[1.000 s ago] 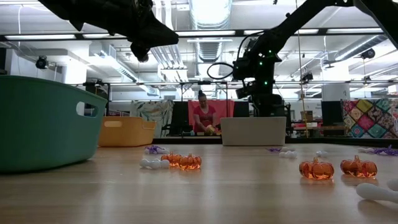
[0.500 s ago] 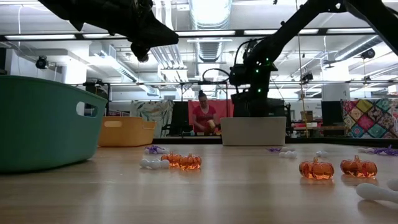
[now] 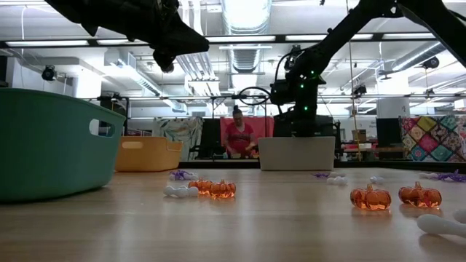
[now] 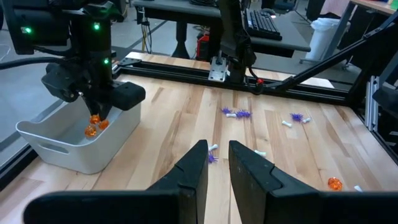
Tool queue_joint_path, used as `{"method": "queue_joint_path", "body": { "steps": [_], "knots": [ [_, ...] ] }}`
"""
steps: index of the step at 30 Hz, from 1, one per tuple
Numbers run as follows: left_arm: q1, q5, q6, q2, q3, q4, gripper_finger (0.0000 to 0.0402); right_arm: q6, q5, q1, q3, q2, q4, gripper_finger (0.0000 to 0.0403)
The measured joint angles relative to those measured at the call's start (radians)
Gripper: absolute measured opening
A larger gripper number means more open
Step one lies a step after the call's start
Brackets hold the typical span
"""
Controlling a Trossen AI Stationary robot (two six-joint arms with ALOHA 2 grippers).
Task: Sort Halloween decoration
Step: Put the orange pumpkin toy into the gray bin, then put the blue spider toy into the green bin
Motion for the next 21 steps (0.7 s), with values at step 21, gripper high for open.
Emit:
{"method": "queue_joint_path", "body": {
  "steps": [21],
  "knots": [
    [0.0,-0.001,-0.001,0.0,0.0,0.0,0.0047,0.076,0.001,0.0,0.078,-0.048,-0.105,0.0144]
  ]
}}
